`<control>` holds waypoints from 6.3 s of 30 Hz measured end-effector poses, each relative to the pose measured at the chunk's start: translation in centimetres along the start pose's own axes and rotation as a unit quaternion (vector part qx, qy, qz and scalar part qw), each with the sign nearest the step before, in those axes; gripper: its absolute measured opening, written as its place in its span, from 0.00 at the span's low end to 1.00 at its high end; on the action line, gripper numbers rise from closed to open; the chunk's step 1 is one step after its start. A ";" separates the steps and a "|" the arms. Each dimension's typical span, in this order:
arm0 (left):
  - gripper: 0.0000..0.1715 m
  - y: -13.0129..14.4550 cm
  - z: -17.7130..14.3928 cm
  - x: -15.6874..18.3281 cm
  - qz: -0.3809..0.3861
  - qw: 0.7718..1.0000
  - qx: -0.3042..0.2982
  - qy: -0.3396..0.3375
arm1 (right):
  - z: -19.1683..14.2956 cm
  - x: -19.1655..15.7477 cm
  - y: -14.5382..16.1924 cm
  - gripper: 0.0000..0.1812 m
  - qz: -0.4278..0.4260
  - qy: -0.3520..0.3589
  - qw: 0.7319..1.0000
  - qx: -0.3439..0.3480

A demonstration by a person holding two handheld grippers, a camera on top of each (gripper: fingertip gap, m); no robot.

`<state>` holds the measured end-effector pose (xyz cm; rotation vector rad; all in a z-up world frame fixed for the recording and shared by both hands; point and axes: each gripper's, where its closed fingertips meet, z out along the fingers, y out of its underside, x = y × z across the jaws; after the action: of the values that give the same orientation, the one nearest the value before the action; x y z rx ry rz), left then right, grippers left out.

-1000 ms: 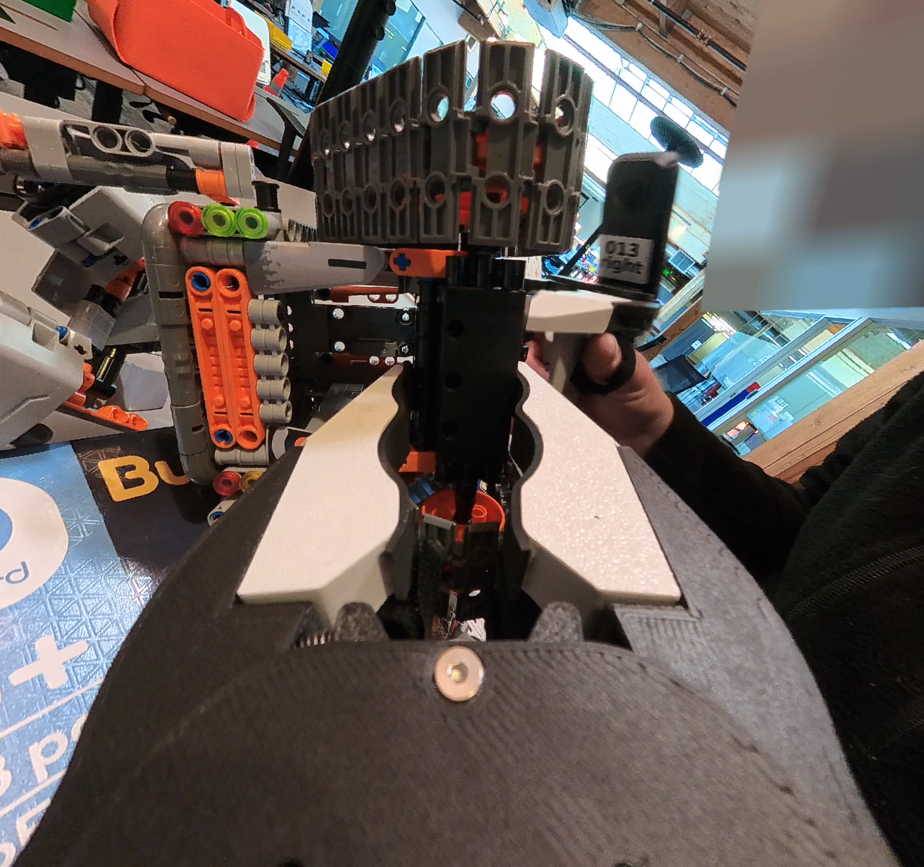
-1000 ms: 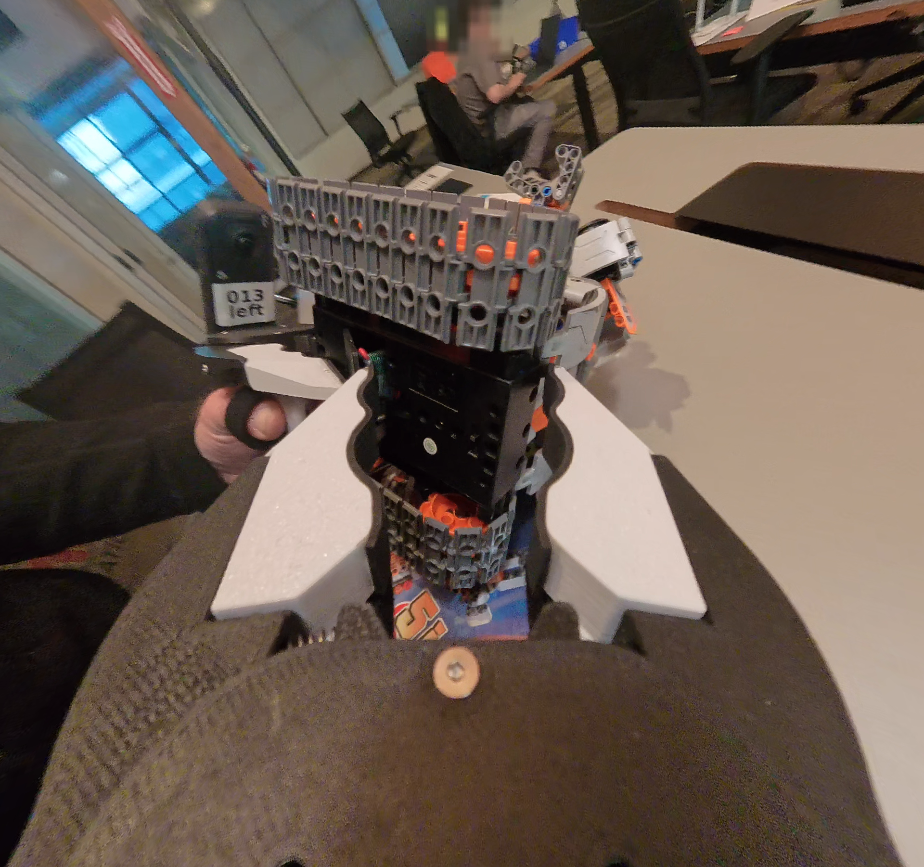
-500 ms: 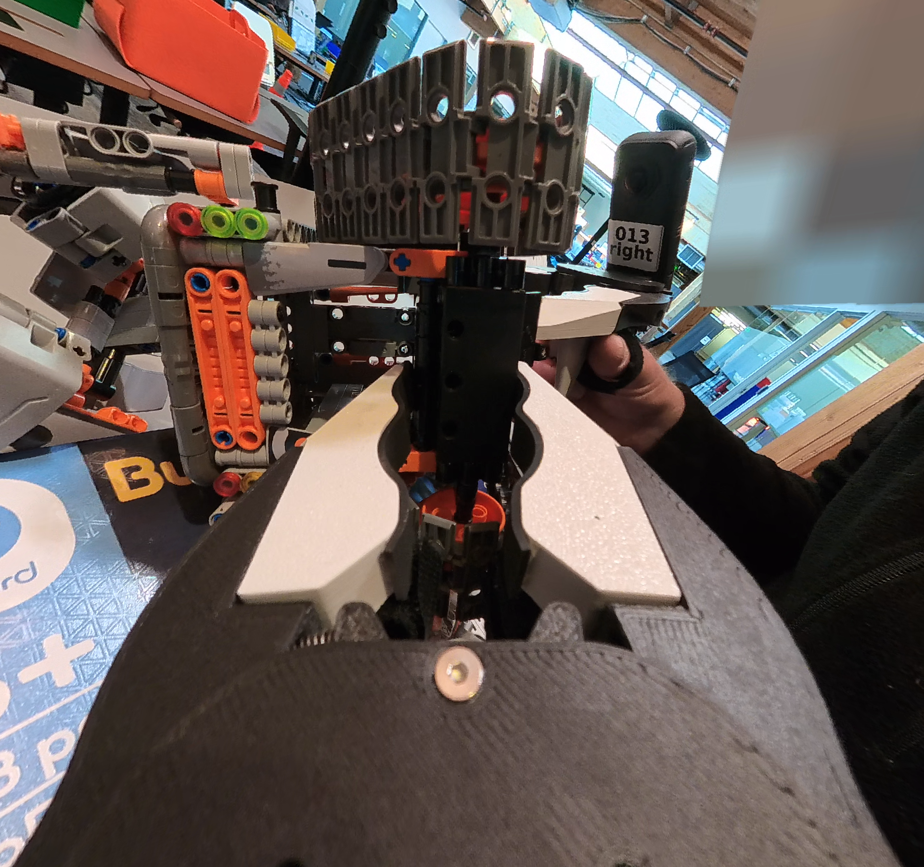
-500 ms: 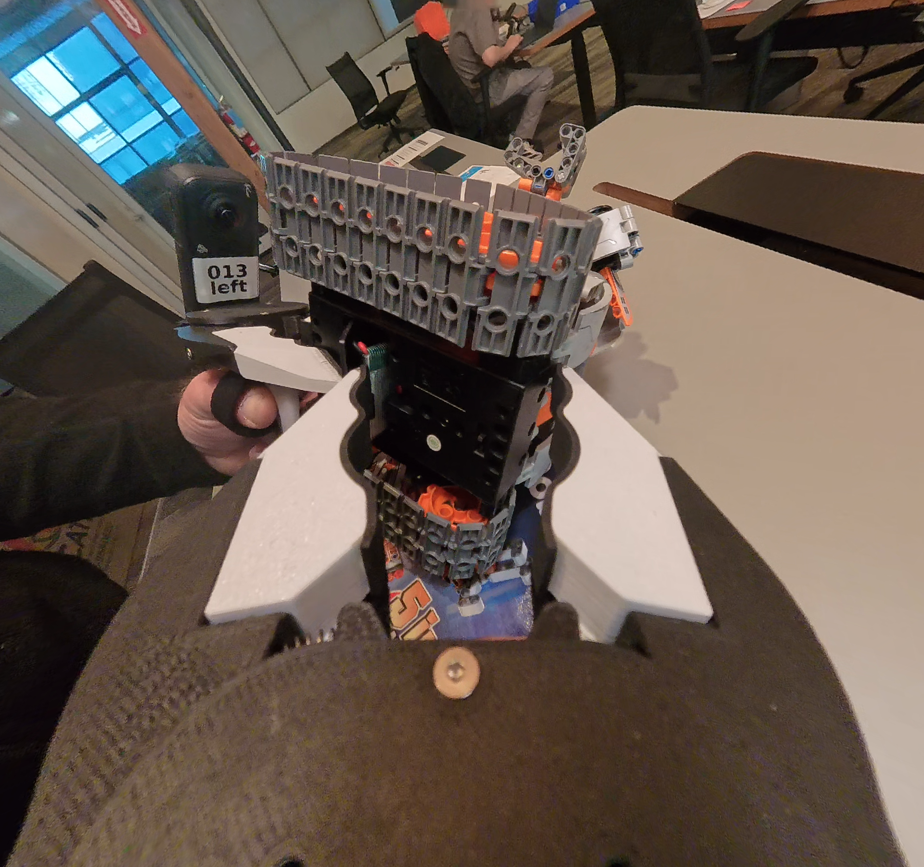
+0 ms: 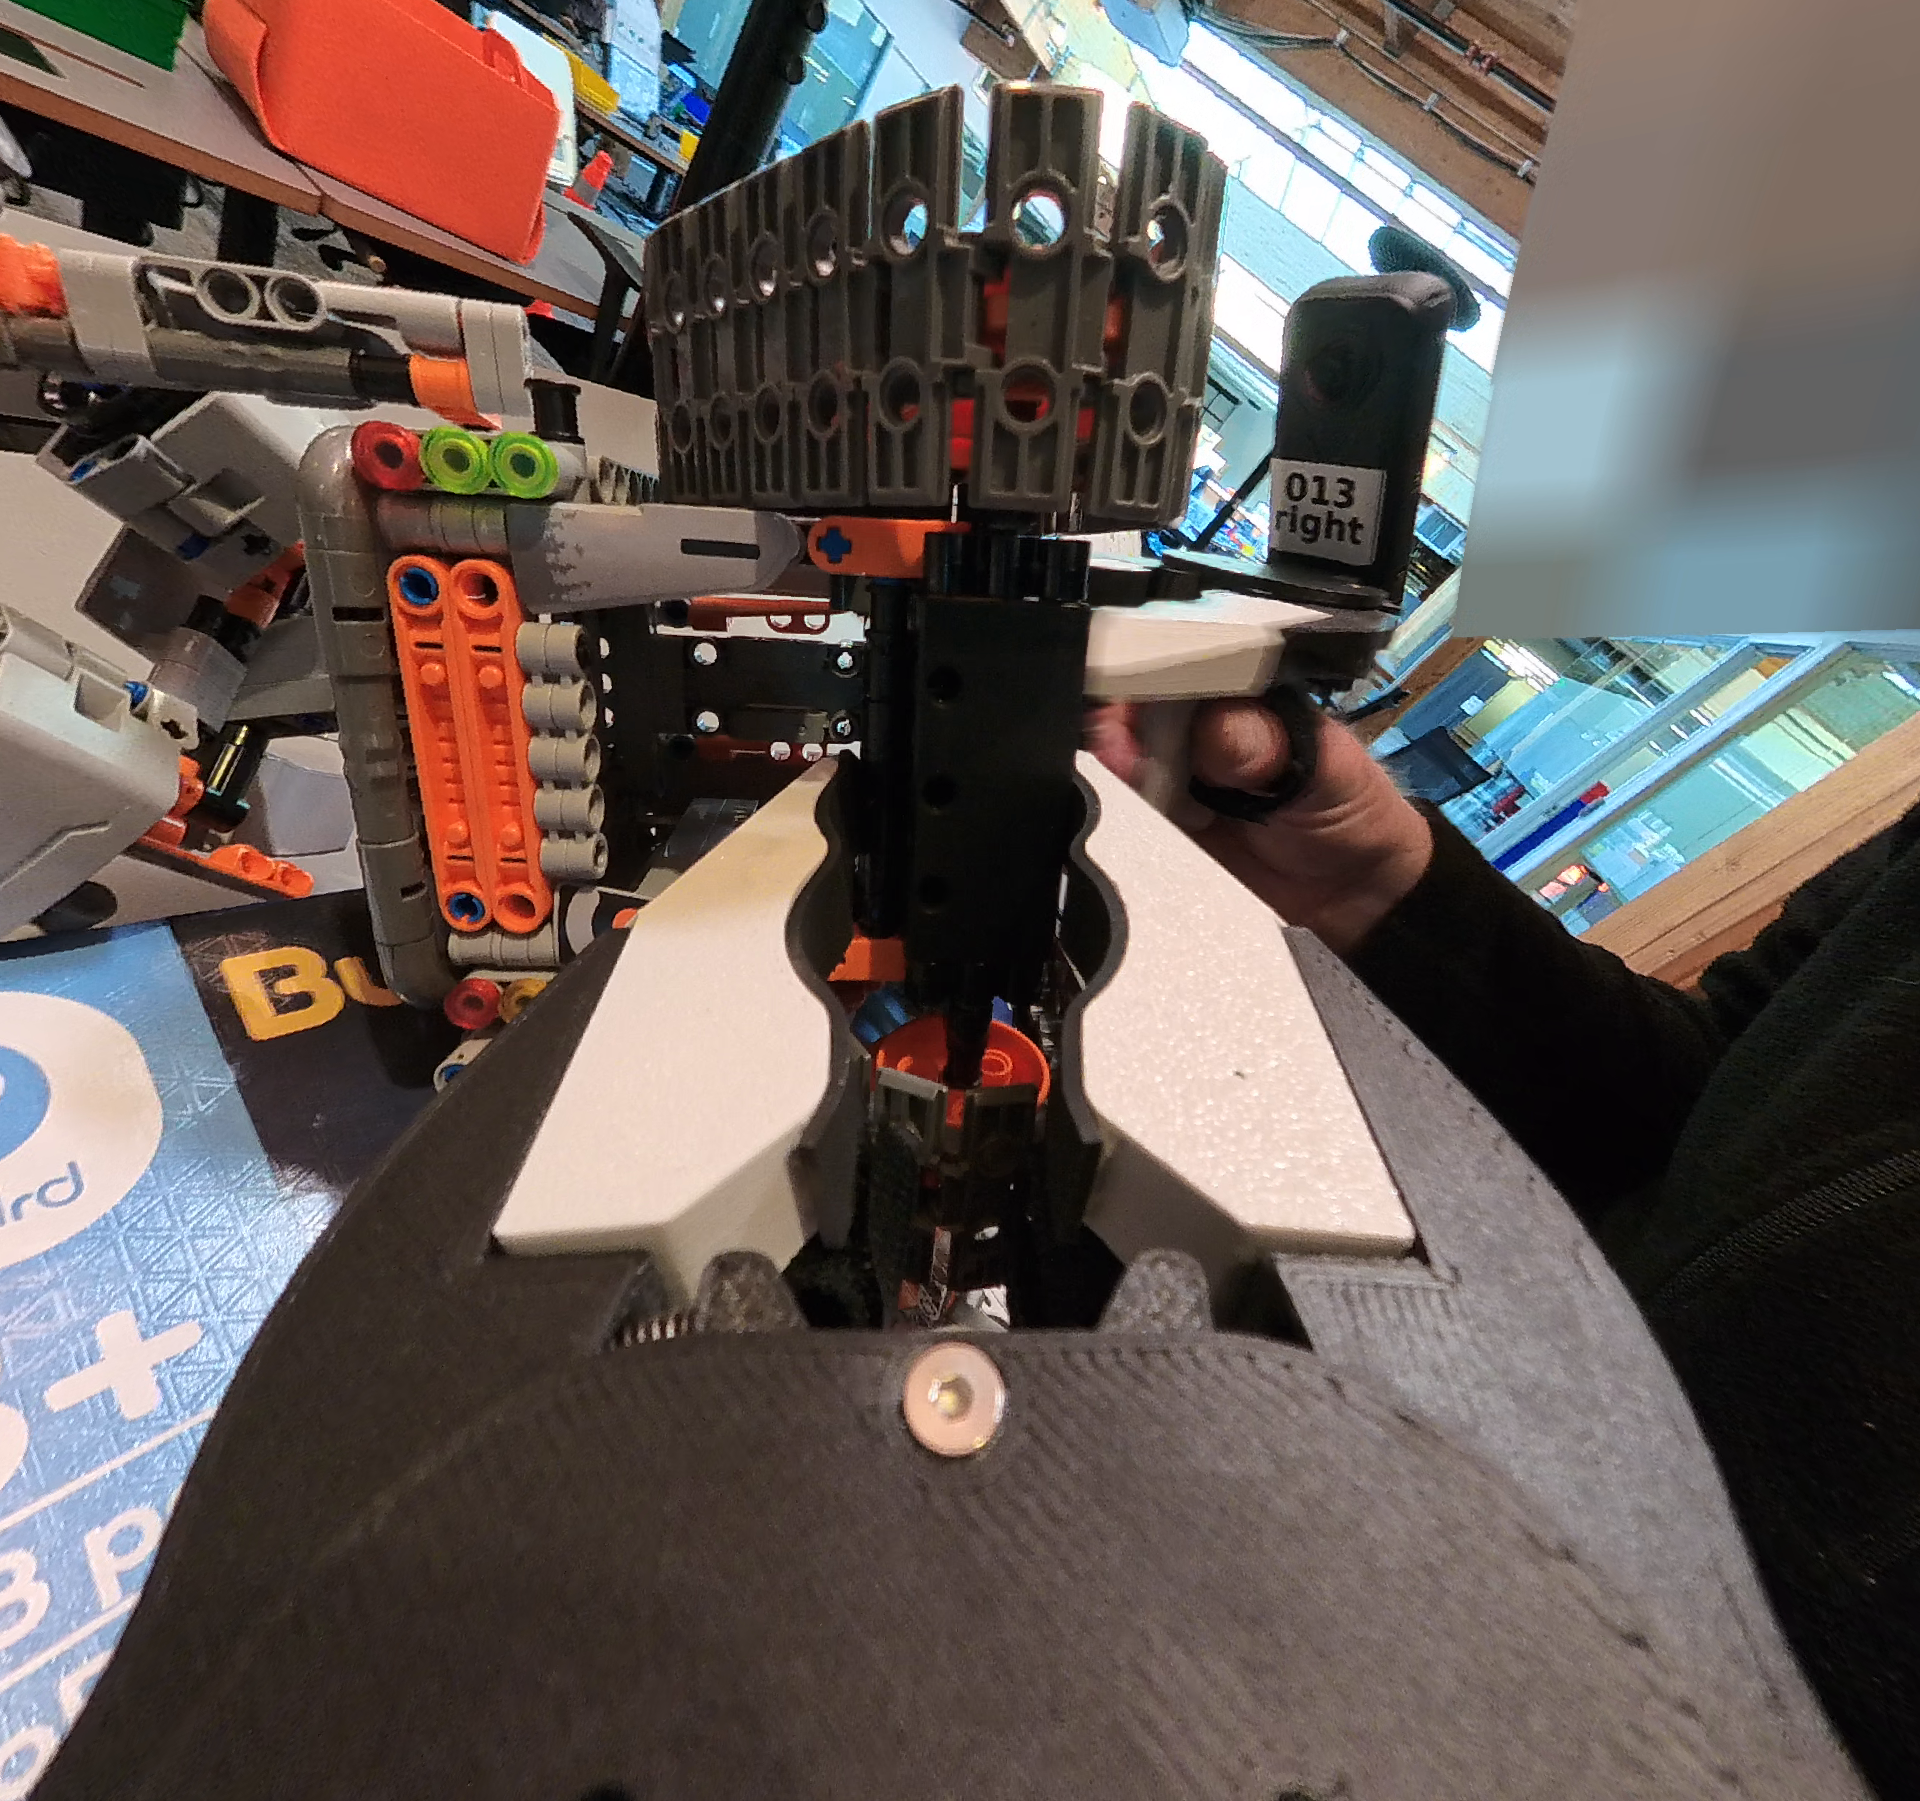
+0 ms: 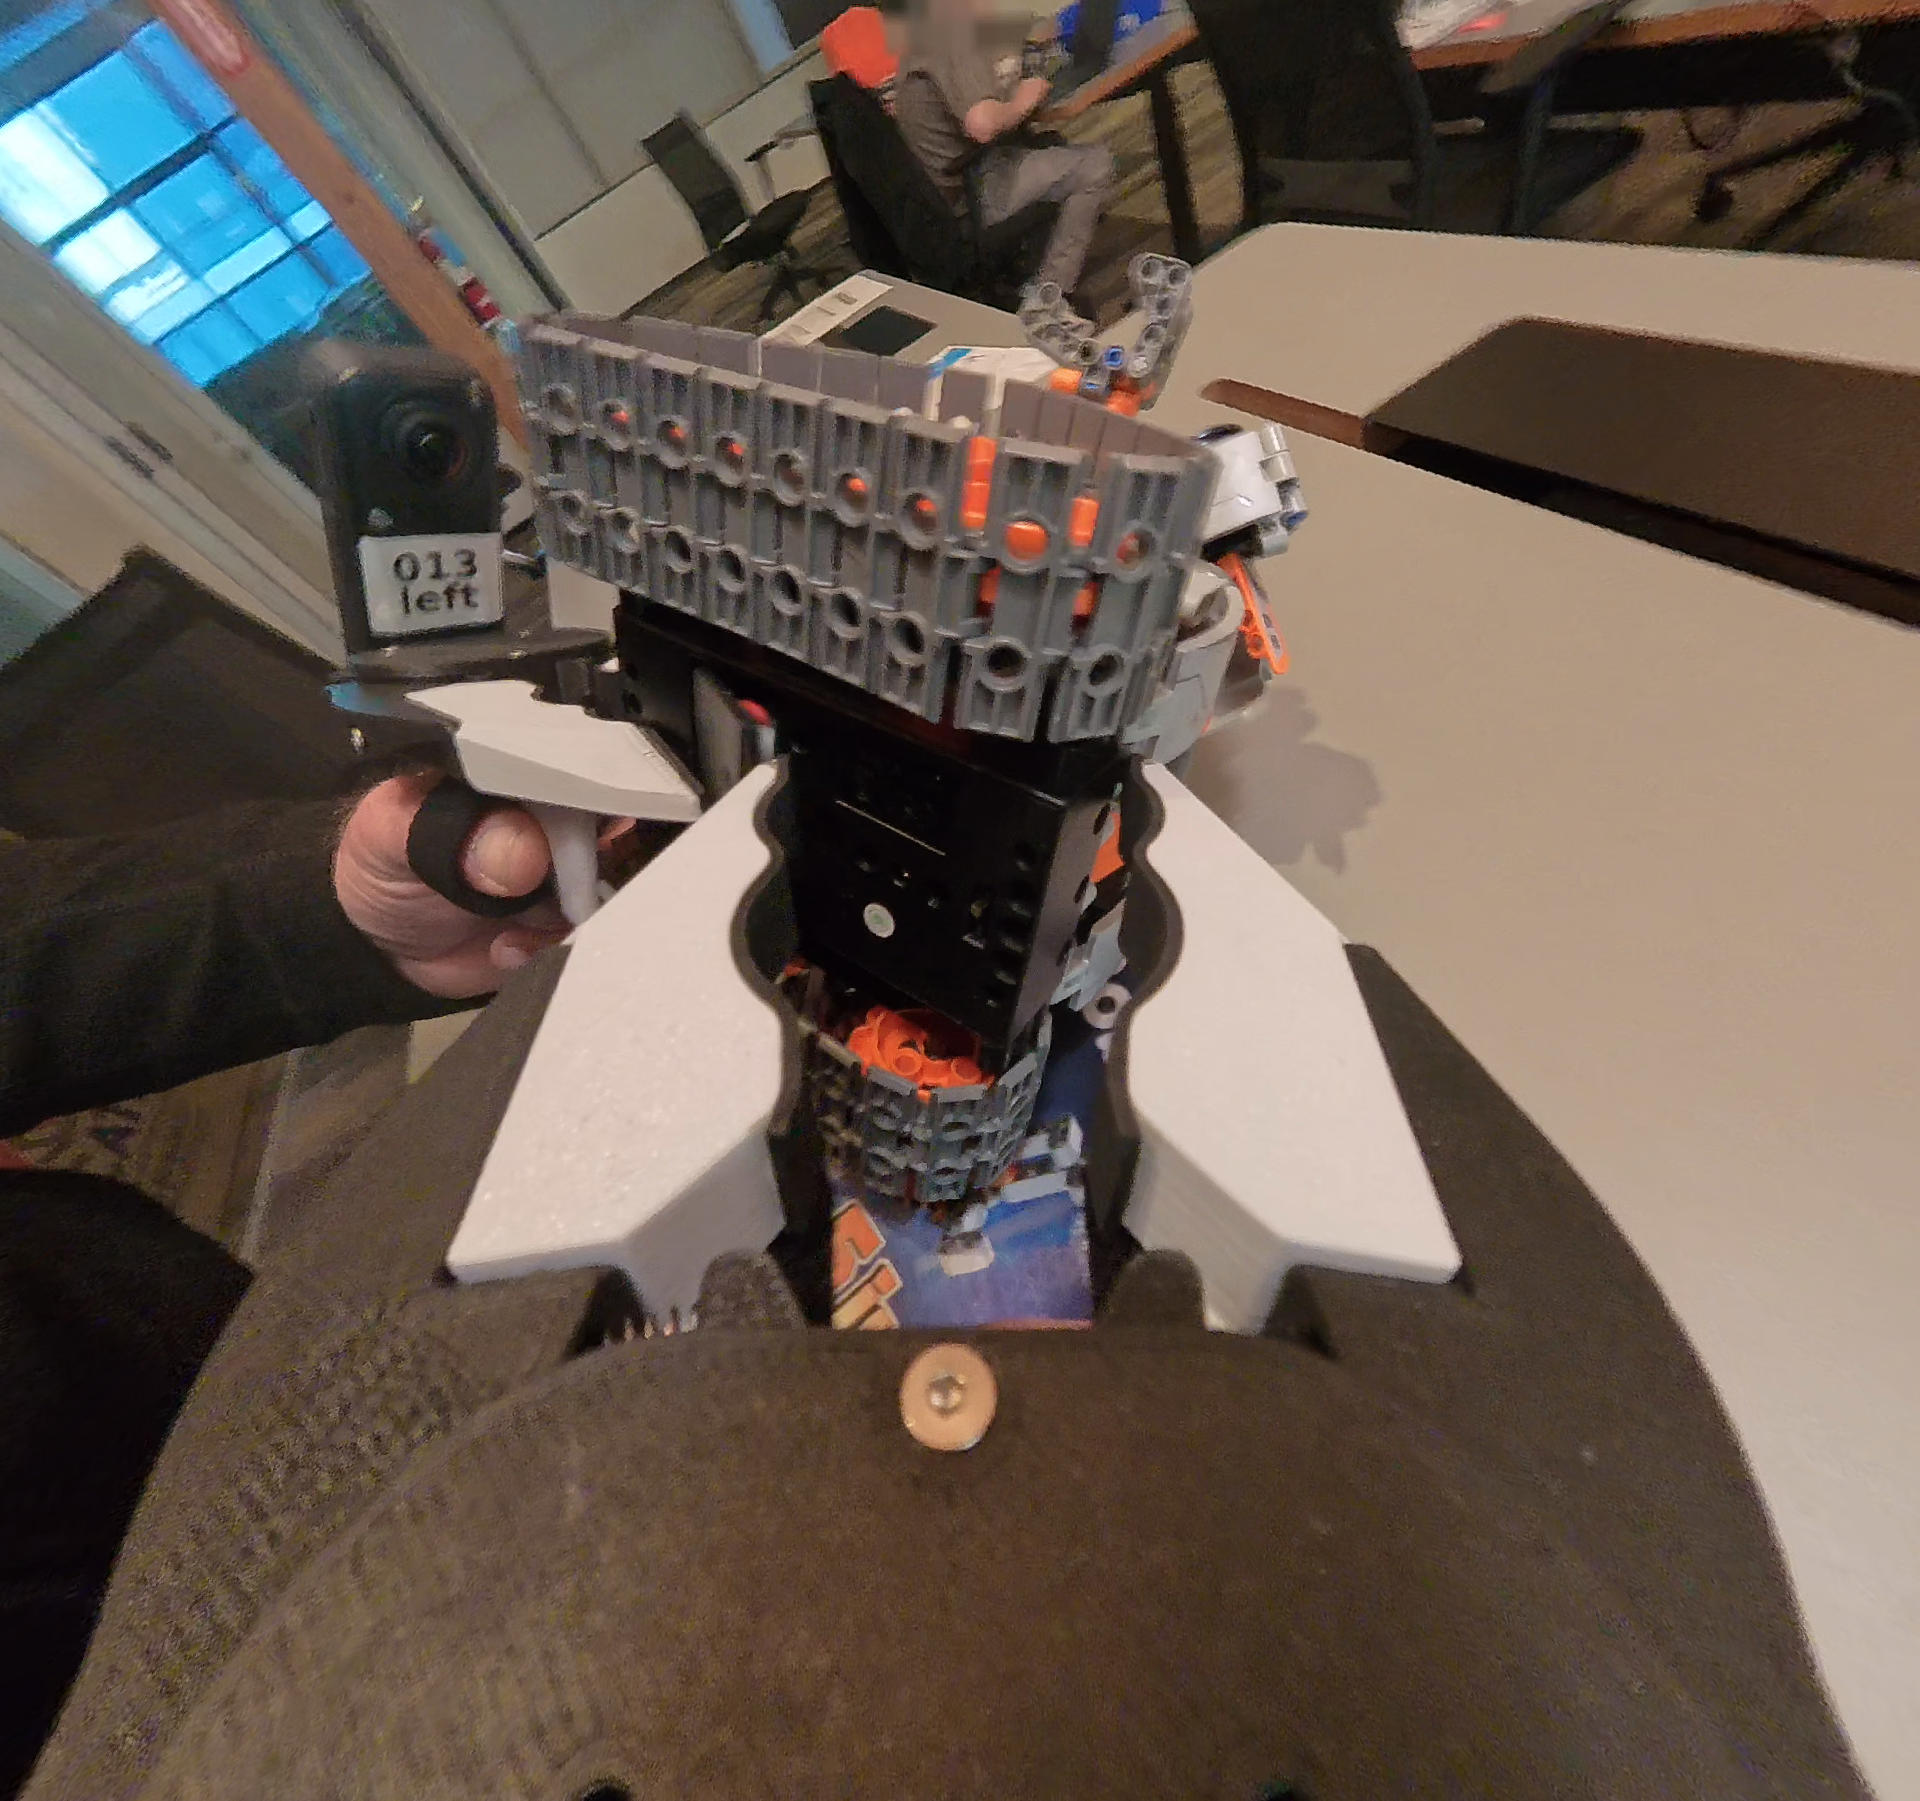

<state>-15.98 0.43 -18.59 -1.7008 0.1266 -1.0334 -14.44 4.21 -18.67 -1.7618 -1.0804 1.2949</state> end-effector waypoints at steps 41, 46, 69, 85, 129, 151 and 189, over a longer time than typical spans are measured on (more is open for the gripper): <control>0.20 0.0 0.4 -0.1 0.007 1.000 0.000 -0.014 | 0.5 -0.1 0.4 0.39 -0.005 -0.007 1.000 -0.019; 0.20 0.0 0.4 -0.2 0.005 1.000 0.003 -0.016 | 0.8 -0.1 0.3 0.39 -0.007 0.004 1.000 -0.013; 0.20 -0.3 0.3 0.0 -0.017 1.000 0.012 -0.003 | 0.4 -0.5 0.0 0.39 -0.009 -0.052 0.999 -0.005; 0.20 -0.3 0.3 0.0 -0.015 1.000 0.010 -0.004 | 0.5 0.0 0.3 0.35 -0.023 -0.038 0.999 0.000; 0.20 -0.1 0.2 0.0 -0.010 1.000 0.004 0.000 | 0.3 -0.3 0.6 0.37 -0.016 -0.072 0.997 -0.003; 0.20 -0.2 0.3 -0.1 -0.008 1.000 0.004 -0.003 | 0.6 0.0 0.8 0.35 -0.019 -0.062 0.998 -0.002; 0.21 -0.3 0.3 0.1 -0.017 1.000 0.013 -0.004 | 1.1 -0.4 0.6 0.43 0.008 -0.068 0.998 0.005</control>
<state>-15.87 0.69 -18.26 -1.6891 0.0780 -1.0486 -15.42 3.62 -19.31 -1.6975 -1.1350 1.4448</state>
